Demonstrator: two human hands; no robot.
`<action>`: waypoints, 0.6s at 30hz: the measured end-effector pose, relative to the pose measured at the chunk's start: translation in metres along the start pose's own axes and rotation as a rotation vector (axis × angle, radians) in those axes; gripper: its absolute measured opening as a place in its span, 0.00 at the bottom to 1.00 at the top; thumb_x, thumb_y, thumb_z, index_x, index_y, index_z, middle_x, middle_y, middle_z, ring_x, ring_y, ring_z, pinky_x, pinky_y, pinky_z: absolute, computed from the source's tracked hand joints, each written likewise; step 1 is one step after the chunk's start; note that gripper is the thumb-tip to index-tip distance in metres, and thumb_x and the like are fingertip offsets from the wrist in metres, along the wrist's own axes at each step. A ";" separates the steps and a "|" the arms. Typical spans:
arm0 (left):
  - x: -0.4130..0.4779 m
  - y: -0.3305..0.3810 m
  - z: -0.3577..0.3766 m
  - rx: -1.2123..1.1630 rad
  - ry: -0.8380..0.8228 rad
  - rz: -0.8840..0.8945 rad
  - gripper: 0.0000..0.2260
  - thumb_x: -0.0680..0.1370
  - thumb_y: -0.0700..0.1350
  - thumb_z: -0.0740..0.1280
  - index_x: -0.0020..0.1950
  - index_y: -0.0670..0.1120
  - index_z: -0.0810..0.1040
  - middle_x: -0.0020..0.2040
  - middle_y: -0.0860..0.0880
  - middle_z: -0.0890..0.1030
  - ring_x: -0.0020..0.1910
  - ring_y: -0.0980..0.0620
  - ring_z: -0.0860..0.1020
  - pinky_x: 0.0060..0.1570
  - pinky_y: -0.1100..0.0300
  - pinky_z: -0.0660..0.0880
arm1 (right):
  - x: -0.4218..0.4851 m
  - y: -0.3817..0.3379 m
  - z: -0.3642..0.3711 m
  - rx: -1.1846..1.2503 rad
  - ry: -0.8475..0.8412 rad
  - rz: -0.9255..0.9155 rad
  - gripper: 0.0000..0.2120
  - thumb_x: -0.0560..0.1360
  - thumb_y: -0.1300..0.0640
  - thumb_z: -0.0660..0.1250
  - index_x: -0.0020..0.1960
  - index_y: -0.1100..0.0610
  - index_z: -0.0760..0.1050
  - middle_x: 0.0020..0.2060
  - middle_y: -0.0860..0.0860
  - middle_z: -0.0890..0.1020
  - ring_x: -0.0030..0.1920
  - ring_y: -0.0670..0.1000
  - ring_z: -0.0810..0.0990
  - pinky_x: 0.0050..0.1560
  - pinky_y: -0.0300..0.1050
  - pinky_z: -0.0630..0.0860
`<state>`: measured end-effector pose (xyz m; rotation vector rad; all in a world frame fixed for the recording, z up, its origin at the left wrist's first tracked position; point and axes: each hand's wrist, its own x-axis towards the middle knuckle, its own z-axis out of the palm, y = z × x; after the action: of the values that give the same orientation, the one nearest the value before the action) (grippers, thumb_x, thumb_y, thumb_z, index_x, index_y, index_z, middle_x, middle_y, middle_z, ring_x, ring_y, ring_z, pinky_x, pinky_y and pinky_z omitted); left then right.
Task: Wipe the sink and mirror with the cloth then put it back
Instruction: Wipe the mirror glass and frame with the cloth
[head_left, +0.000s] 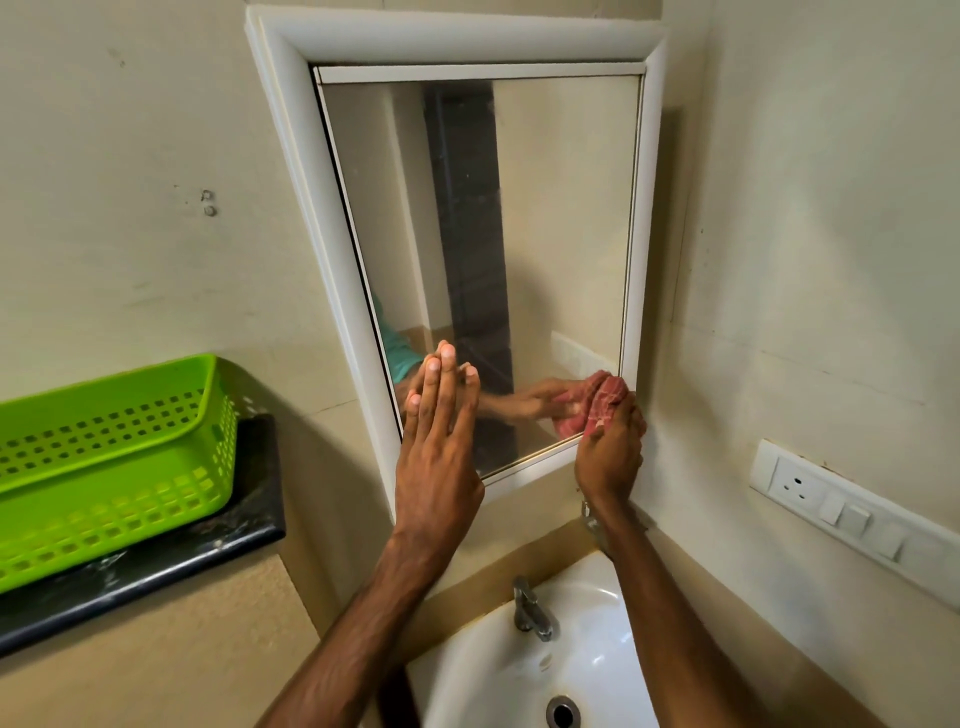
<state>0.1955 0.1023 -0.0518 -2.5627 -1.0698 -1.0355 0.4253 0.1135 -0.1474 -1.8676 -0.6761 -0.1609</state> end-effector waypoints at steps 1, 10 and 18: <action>0.000 -0.001 -0.001 0.004 -0.007 0.004 0.43 0.70 0.32 0.65 0.82 0.44 0.49 0.82 0.43 0.41 0.81 0.43 0.41 0.78 0.44 0.54 | 0.009 -0.001 -0.004 0.025 0.008 0.036 0.30 0.82 0.59 0.64 0.81 0.61 0.58 0.76 0.63 0.69 0.74 0.65 0.70 0.70 0.62 0.72; -0.002 -0.015 -0.012 -0.039 -0.045 0.075 0.41 0.72 0.31 0.64 0.82 0.41 0.50 0.82 0.44 0.42 0.81 0.45 0.42 0.77 0.45 0.56 | -0.024 0.000 0.002 0.081 0.038 0.085 0.31 0.83 0.59 0.65 0.82 0.60 0.57 0.76 0.63 0.68 0.67 0.68 0.77 0.65 0.63 0.76; -0.003 -0.011 -0.012 -0.079 -0.024 0.072 0.41 0.71 0.31 0.65 0.81 0.40 0.51 0.82 0.43 0.43 0.81 0.45 0.42 0.78 0.44 0.54 | -0.019 -0.008 -0.011 0.157 0.033 0.147 0.23 0.84 0.49 0.62 0.76 0.56 0.68 0.63 0.59 0.82 0.59 0.62 0.83 0.62 0.56 0.80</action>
<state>0.1799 0.1039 -0.0460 -2.6609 -0.9530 -1.0525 0.4078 0.0991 -0.1446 -1.7526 -0.5124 -0.0419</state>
